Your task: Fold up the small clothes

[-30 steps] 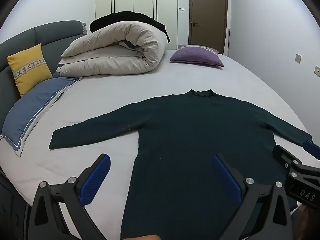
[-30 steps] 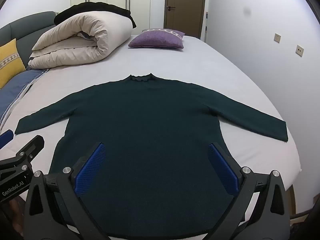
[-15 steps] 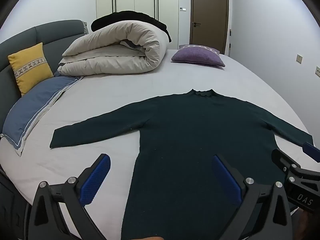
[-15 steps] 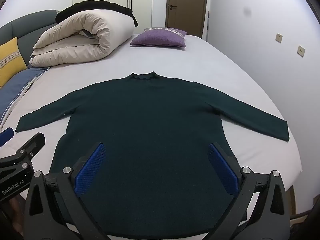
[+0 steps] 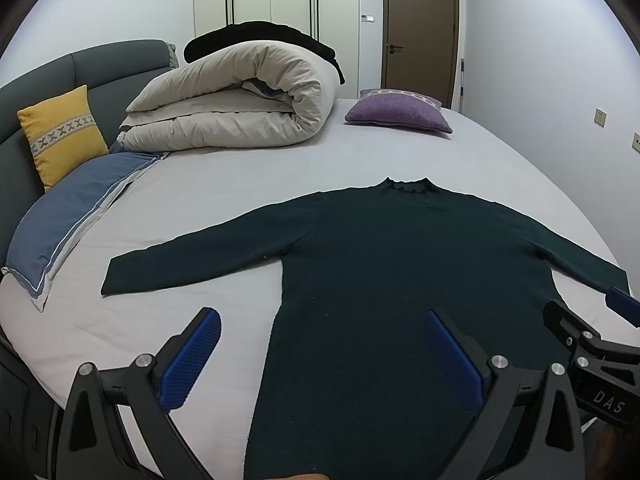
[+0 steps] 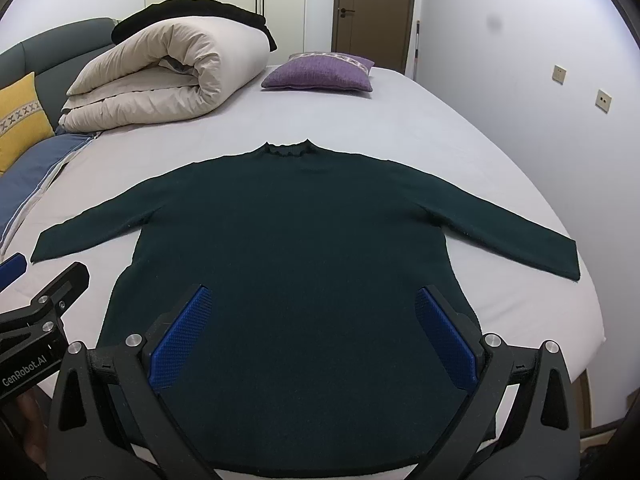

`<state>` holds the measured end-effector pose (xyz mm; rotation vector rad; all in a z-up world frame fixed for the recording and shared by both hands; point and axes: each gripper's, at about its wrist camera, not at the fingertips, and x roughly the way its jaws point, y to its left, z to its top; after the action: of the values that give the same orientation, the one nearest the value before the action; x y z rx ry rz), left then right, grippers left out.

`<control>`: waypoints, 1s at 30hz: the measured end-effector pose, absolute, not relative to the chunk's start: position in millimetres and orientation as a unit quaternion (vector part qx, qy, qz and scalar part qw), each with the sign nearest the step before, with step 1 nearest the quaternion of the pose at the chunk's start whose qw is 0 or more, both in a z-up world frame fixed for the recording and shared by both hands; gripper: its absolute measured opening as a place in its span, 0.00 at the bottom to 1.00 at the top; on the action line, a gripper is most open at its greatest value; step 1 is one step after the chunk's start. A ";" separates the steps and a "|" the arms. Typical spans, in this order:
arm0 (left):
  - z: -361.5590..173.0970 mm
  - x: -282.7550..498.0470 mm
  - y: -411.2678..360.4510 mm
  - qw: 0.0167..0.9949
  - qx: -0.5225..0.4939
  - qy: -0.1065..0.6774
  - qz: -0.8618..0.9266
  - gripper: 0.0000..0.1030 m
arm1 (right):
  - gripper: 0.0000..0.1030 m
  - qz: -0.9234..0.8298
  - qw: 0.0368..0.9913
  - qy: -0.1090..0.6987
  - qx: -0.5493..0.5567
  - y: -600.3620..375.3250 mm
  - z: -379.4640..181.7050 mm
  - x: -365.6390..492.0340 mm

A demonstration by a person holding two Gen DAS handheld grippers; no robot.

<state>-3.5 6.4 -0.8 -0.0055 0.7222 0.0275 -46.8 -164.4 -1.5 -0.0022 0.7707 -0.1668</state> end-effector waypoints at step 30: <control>-0.4 -7.4 10.2 0.935 -0.003 0.354 0.014 1.00 | 1.00 -0.081 0.922 0.379 0.002 -165.1 -6.5 -45.1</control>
<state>-7.4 10.2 -0.4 -0.0052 0.7238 0.0277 -45.1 -165.1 -6.5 0.0044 0.7785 -0.1672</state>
